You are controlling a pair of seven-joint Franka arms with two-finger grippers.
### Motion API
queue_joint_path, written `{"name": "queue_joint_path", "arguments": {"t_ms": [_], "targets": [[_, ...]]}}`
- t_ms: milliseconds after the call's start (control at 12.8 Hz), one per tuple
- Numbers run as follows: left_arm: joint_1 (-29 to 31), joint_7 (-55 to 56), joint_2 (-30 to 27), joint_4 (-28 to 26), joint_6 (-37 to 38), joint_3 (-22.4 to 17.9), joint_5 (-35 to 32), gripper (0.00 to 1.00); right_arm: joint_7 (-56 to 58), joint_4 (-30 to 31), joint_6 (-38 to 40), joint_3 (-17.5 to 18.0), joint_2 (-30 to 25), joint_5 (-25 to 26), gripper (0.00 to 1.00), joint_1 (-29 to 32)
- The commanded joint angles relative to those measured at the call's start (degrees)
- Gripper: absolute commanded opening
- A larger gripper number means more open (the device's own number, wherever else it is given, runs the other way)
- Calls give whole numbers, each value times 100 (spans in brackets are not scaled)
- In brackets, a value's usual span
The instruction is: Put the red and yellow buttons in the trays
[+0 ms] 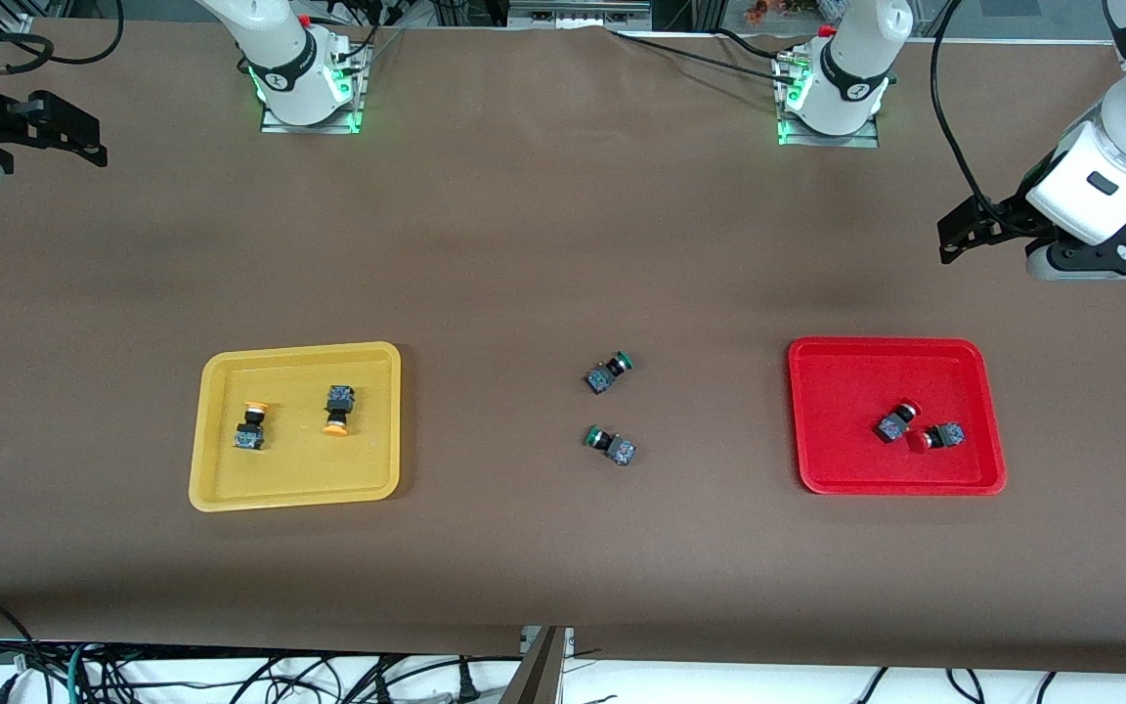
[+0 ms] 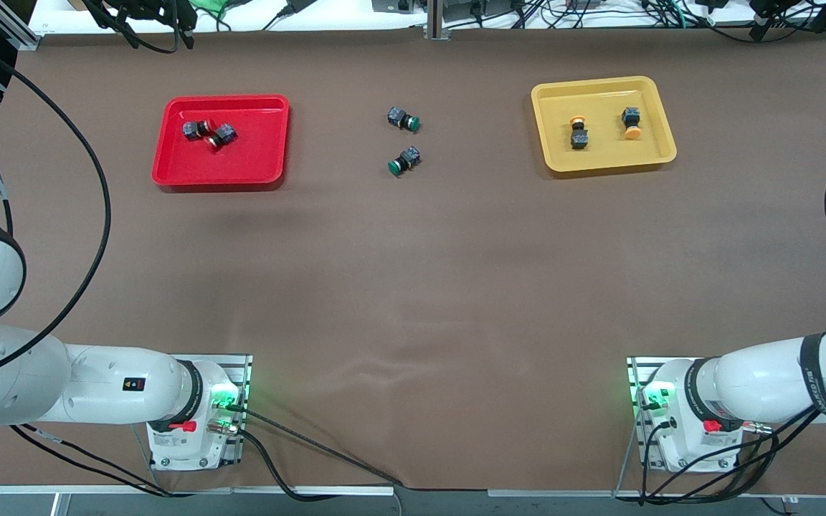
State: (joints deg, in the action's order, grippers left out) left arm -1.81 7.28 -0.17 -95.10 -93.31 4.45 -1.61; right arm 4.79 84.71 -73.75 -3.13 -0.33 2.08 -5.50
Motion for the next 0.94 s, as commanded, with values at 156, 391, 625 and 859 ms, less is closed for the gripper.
{"name": "queue_joint_path", "arguments": {"t_ms": [156,391,625,859], "targets": [[-66,19,96,212,155,-32,-50,100,39,-148,-16,58,94,21,100,67],[-74,28,96,220,155,-32,-50,100,48,-148,-34,58,94,21,100,58],[-74,28,105,220,155,-32,-50,100,39,-148,-34,58,94,56,100,58],[-74,28,96,220,155,-32,-50,100,39,-148,-25,58,94,47,100,49]]}}
